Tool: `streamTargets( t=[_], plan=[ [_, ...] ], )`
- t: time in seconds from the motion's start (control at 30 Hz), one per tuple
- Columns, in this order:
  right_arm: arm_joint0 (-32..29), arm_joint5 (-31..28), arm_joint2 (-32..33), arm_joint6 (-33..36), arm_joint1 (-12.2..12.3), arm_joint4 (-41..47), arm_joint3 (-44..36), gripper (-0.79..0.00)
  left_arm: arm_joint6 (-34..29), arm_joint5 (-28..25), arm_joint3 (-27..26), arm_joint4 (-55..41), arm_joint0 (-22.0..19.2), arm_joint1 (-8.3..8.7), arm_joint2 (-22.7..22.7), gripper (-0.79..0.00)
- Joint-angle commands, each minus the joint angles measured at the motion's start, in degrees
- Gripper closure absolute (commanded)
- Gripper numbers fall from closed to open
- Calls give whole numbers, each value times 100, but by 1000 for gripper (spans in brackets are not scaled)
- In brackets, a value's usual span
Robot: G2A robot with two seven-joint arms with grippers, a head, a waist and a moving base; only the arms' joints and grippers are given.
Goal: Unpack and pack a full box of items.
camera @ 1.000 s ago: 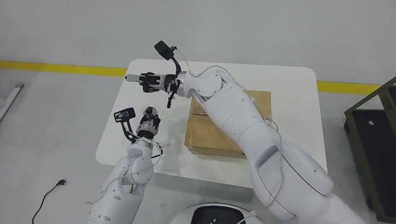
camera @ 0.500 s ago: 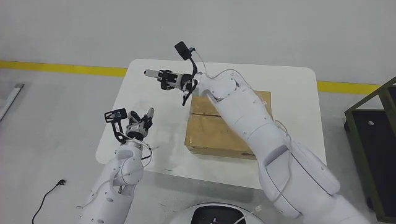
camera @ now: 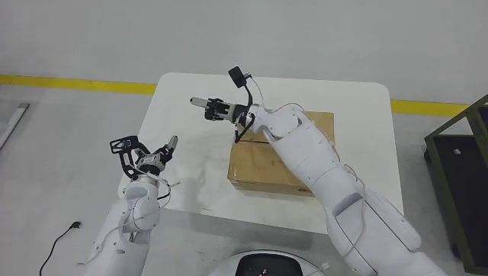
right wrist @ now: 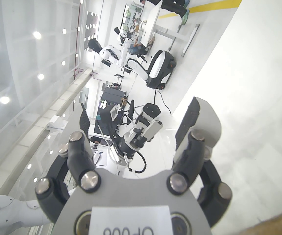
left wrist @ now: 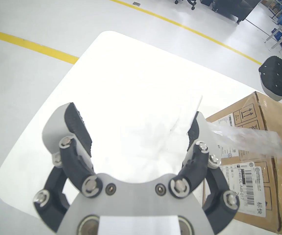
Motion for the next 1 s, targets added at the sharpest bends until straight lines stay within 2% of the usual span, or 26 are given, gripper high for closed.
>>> streamTargets(
  t=[0.0,0.63,0.97],
  plan=[
    [-96,91,36,-3,54,-61,-118,0,-21,15,-27,-14,10,1,-30,-785],
    [-1594,1343,769,-467,715,-850,-2123,0,-67,285,-146,-294,-133,-34,-168,-785],
    [-2245,1868,1131,-721,928,-1147,-3038,0,-260,428,-264,-628,-184,-36,-402,-785]
  ],
)
